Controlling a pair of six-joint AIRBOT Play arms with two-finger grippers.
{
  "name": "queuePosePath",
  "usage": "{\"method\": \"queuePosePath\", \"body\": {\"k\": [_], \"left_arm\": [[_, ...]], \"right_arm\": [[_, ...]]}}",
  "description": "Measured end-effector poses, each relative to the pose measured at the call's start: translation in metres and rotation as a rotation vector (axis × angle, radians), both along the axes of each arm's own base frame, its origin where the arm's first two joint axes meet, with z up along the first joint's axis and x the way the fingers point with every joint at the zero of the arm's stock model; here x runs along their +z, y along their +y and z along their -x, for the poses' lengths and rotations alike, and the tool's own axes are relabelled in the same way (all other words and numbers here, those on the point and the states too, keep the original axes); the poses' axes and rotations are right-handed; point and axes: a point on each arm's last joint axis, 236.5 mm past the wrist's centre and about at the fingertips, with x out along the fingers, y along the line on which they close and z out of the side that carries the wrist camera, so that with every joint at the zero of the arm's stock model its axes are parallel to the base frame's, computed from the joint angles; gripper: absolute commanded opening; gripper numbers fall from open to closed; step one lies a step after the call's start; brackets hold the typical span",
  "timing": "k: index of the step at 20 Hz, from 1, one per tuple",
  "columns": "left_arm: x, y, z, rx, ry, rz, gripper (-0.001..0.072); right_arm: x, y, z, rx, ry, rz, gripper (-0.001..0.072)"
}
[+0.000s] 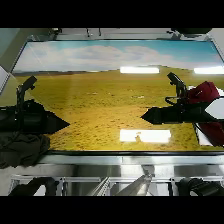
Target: Fold the shirts.
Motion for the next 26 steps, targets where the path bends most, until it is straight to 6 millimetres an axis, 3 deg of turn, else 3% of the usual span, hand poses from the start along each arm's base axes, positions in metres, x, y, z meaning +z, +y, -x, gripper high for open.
{"method": "queuePosePath", "body": {"k": [6, 7, 8, 9, 10, 11, 16, 19, 23, 26], "left_arm": [[0.002, 0.001, -0.008, 0.025, -0.024, 0.002, 0.0008], [0.002, 0.002, -0.009, 0.032, -0.021, 0.003, 0.0096], [0.002, 0.005, -0.010, 0.040, -0.025, -0.009, 0.0345], [0.003, 0.013, -0.015, 0.057, -0.032, -0.031, 0.0346], [0.004, 0.024, -0.020, 0.083, -0.033, -0.061, 0.0443], [0.007, 0.040, -0.028, 0.118, -0.041, -0.100, 0.0720], [0.030, 0.152, -0.089, 0.454, -0.066, -0.239, 0.0720], [0.020, 0.234, -0.119, 0.653, -0.023, -0.270, 0.0720], [-0.044, 0.319, -0.129, 0.821, 0.141, -0.255, 0.0720], [-0.102, 0.349, -0.131, 0.854, 0.252, -0.230, 0.0720]], "right_arm": [[0.000, 0.000, 0.000, 0.000, 0.000, 0.000, 0.0018], [0.000, 0.000, 0.000, 0.000, 0.000, 0.000, 0.0019], [0.000, 0.000, 0.000, 0.000, 0.001, 0.000, 0.0018], [0.000, 0.000, 0.000, 0.000, 0.000, 0.000, 0.0019], [0.000, 0.000, 0.000, 0.000, 0.000, 0.000, 0.0019], [0.000, 0.000, 0.000, 0.000, 0.000, 0.000, 0.0019], [0.000, 0.000, 0.000, 0.000, 0.000, 0.000, 0.0019], [0.000, 0.000, 0.000, 0.000, 0.001, 0.000, 0.0018], [0.000, 0.000, 0.000, 0.000, 0.001, 0.000, 0.0019], [0.000, 0.000, 0.000, 0.000, 0.001, 0.000, 0.0018]]}}
